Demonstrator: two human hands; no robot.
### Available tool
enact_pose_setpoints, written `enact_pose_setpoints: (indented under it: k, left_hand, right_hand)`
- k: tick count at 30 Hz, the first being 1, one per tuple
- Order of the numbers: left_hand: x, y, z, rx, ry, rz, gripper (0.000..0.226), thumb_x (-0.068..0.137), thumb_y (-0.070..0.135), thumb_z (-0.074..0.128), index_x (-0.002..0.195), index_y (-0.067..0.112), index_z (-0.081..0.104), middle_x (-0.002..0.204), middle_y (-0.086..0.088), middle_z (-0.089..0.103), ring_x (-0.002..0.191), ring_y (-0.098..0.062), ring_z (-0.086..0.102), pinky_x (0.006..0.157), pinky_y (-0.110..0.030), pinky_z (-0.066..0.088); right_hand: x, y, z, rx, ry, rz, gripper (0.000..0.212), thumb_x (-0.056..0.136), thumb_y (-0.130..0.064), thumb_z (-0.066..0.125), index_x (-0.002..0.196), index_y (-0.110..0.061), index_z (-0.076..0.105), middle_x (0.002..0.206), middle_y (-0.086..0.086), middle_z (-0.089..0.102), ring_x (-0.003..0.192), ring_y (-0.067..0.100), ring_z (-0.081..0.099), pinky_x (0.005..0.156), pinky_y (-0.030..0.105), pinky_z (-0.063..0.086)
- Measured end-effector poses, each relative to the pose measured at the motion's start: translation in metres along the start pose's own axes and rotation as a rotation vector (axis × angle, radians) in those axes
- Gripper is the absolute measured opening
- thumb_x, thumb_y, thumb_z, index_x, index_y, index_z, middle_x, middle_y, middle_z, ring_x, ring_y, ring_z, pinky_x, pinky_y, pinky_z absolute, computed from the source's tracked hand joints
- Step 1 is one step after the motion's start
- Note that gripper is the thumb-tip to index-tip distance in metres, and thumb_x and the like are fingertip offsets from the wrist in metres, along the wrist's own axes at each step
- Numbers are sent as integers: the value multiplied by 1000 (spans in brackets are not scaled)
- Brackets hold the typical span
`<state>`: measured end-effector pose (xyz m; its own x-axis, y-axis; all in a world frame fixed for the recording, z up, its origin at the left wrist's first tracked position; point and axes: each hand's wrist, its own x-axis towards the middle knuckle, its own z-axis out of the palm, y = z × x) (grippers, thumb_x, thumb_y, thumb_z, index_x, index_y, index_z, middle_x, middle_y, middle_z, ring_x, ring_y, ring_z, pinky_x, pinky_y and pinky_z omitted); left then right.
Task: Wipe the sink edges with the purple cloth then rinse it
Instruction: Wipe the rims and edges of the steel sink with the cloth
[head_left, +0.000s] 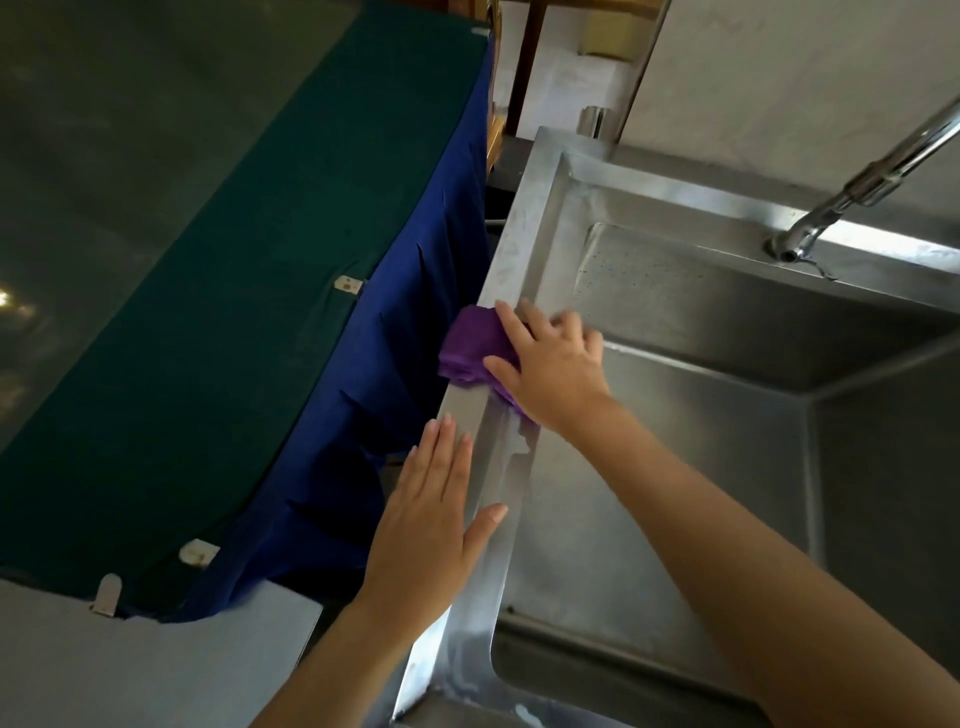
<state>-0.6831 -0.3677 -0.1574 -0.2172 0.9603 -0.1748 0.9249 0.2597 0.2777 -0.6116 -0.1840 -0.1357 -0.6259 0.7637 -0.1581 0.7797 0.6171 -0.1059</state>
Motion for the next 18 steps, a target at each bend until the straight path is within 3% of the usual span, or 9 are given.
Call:
enact_pose_setpoints:
  k: [3, 6, 9, 13, 18]
  left_hand:
    - [0, 3, -1, 84, 21, -4, 75, 91, 57, 13, 145, 6, 16, 154, -13, 14, 142, -29, 8, 115, -44, 16]
    - [0, 3, 2, 125, 31, 11, 75, 91, 56, 15, 144, 4, 21, 153, -15, 20, 142, -30, 14, 114, -44, 23]
    - [0, 1, 4, 135, 38, 11, 75, 91, 57, 13, 145, 4, 18, 154, -15, 17, 143, -29, 10, 116, -43, 18]
    - [-8, -1, 6, 122, 29, -4, 76, 89, 59, 6, 146, 9, 5, 156, -11, 4, 143, -26, -3, 118, -39, 6]
    - [-42, 1, 7, 57, 20, -28, 76, 89, 60, 8, 146, 10, 11, 155, -10, 11, 143, -27, 3, 116, -40, 11]
  right_hand:
    - [4, 1, 20, 245, 89, -116, 59, 96, -45, 30, 148, -27, 8, 159, -2, 4, 145, 25, 4, 116, 48, 0]
    - [13, 3, 31, 471, 198, -134, 53, 95, -45, 24, 146, -36, 14, 159, -4, 5, 145, 22, -3, 116, 45, -6]
    - [24, -9, 39, 375, 201, -30, 57, 91, -57, 9, 145, -39, 8, 159, -3, 4, 145, 25, -3, 116, 49, -4]
    - [19, -18, 47, 288, 179, 48, 57, 92, -56, 10, 146, -38, 6, 159, 6, 6, 145, 28, 4, 116, 52, 1]
    - [-6, -25, 52, 274, 153, 23, 56, 94, -54, 11, 146, -36, 3, 159, 8, 2, 145, 27, 2, 117, 51, 2]
